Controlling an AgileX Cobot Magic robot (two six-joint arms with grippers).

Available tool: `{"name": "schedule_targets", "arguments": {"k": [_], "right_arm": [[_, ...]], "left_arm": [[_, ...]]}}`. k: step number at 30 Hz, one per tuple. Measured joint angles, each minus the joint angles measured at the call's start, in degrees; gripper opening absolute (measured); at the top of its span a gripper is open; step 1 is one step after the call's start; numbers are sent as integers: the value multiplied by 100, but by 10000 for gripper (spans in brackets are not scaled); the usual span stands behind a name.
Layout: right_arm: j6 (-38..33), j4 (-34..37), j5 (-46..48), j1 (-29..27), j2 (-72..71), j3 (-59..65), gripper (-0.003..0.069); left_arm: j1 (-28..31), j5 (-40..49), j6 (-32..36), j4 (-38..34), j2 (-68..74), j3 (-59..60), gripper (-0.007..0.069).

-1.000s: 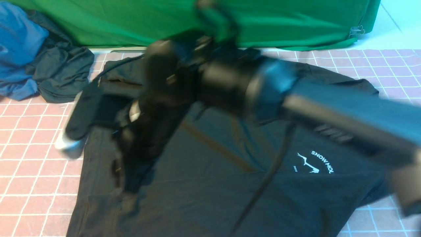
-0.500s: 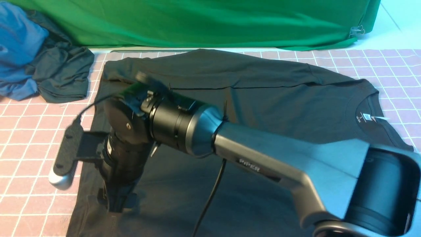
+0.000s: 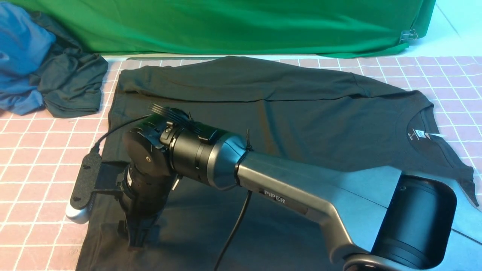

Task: Fold a long-sleeved shirt over a pink coffee tablecloth.
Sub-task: 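Reach out and grasp the dark shirt lying flat on the table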

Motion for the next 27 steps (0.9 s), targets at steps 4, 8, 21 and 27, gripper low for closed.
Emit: {"name": "schedule_targets", "arguments": {"k": [4,8,21,27], "right_arm": [[60,-6,32,-9,0,-5,352],[65,-6,182,-9,0,-5,88],[161,-127,910,-111,-191,-610,44],[380,-223,843,-413,-248,-906,44]], "left_arm": [[0,0,51,0,0,0,15],[0,0,159,0,0,0,15],[0,17,223,38,0,0,15],[0,17,223,38,0,0,15]]}}
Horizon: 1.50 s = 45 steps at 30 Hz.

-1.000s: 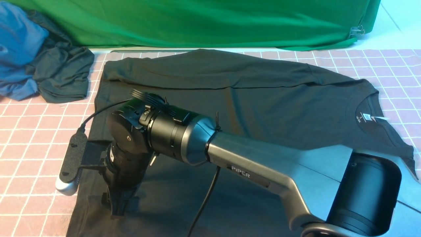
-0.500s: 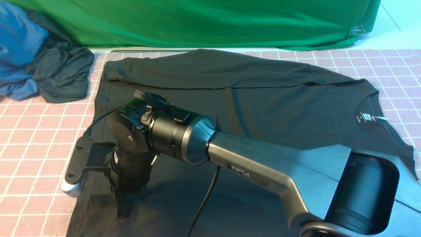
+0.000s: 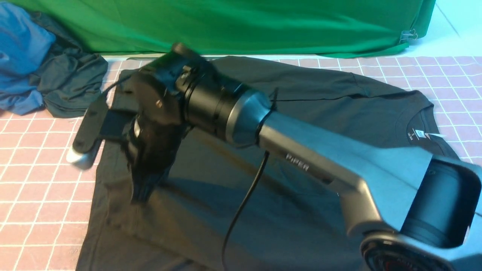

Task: Fold a long-sleeved shirt over a pink coffee tablecloth.
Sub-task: 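Grab the side of the black shirt and fold it inward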

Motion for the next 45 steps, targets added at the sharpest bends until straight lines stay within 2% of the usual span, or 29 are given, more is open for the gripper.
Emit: {"name": "schedule_targets", "arguments": {"k": [7,15,31,35,37,41,43,45], "right_arm": [[179,-26,-711,-389,12,-5,44],[460,-27,-1022,-766,12,-5,47],[477,-57,-1715,-898,319,-5,57],[483,-57,-1977,-898,393,-5,153],[496,-84,-2198,-898,410,-5,297],[811,-445,-2301,-898,385,-5,494],[1230,-795,-1960,-898,291,-5,536],[1533,-990,-1590,-898,180,-5,526]], "left_arm": [[0,0,0,0,0,0,15],[0,5,39,0,0,0,15],[0,23,22,-23,0,0,15],[0,23,22,-70,0,0,15],[0,23,20,-145,0,0,15],[0,25,20,-193,0,0,15],[0,25,20,-193,0,0,15],[0,29,20,-199,0,0,15]]}}
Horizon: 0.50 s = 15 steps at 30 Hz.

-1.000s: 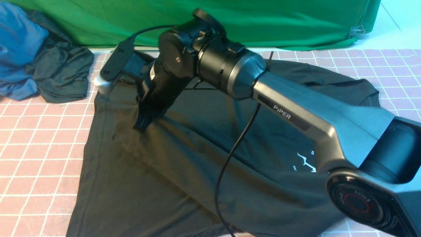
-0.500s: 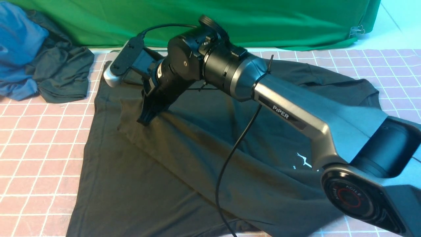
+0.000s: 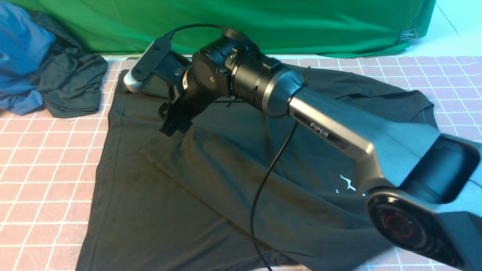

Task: Fold a long-sleeved shirt over a pink coffee tablecloth.
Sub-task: 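Grab the side of the black shirt and fold it inward, then fold the left side of the dark shirt inward over its body with the left gripper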

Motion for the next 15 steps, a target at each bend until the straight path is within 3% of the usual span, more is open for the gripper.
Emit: {"name": "schedule_targets", "arguments": {"k": [2,4,5,6,7,10,15], "right_arm": [[477,-600,1222,0,-500,0,398],[499,-793,1720,-34,-855,6,269],[499,-805,1758,-40,-905,14,252],[532,-803,1930,-99,-1321,60,127],[551,-798,1970,-136,-1586,107,83],[609,-781,2006,-236,-2336,401,42],[657,-752,2053,-334,-3736,1648,40]], "left_arm": [[0,116,-94,-62,173,0,15],[0,229,-133,-145,471,0,15],[0,252,-133,-176,474,0,15],[0,296,-112,-320,828,0,15],[0,310,-43,-397,1082,-11,15],[0,169,243,-506,1863,-175,15],[0,-199,348,-511,3085,-915,15]]}}
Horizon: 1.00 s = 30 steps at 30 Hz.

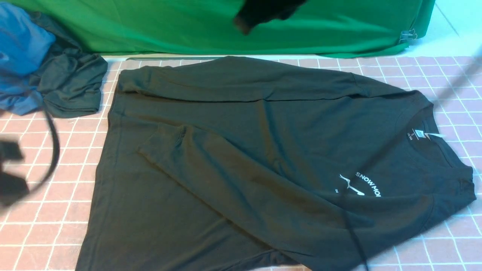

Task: Fold a long-sleeved shirt over a pink coffee tablecloth.
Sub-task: 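Fold the left side of the dark shirt inward over its body with the left gripper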

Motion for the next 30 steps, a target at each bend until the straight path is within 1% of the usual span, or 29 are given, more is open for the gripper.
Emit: {"name": "schedule_targets", "arguments": {"k": [1,2,3,5,9,13,16,23,26,28,30], "right_arm": [[-1,0,0,0,-1,68,40],[26,6,12,-12,-520,650,40],[27,6,3,-12,-580,805,40],[82,19,-126,-30,-1157,1538,40],[234,64,-782,-36,-2336,3350,38],[543,164,-1284,-37,-3442,4796,36],[651,342,-1472,-37,-4141,5716,36],[816,670,-1511,-37,-5178,6430,36],[816,717,-1550,-37,-5561,6470,36],[816,723,-1568,-37,-5689,6470,36],[846,735,-1576,-37,-5909,6470,36]], "left_arm": [[0,-15,0,-8,52,-90,15],[0,-36,4,-21,494,-470,15],[0,-36,4,-27,604,-521,15],[0,-36,4,-42,1139,-975,15],[0,-36,6,-36,2360,-2102,15],[0,-36,122,-36,3293,-3014,15],[0,-123,129,-32,4033,-3685,15],[0,-484,63,93,5472,-4621,21],[-5,-521,-197,236,6188,-5048,55],[-4,-521,-222,314,6399,-5196,74],[-4,-527,-316,467,6923,-5503,125]]}}
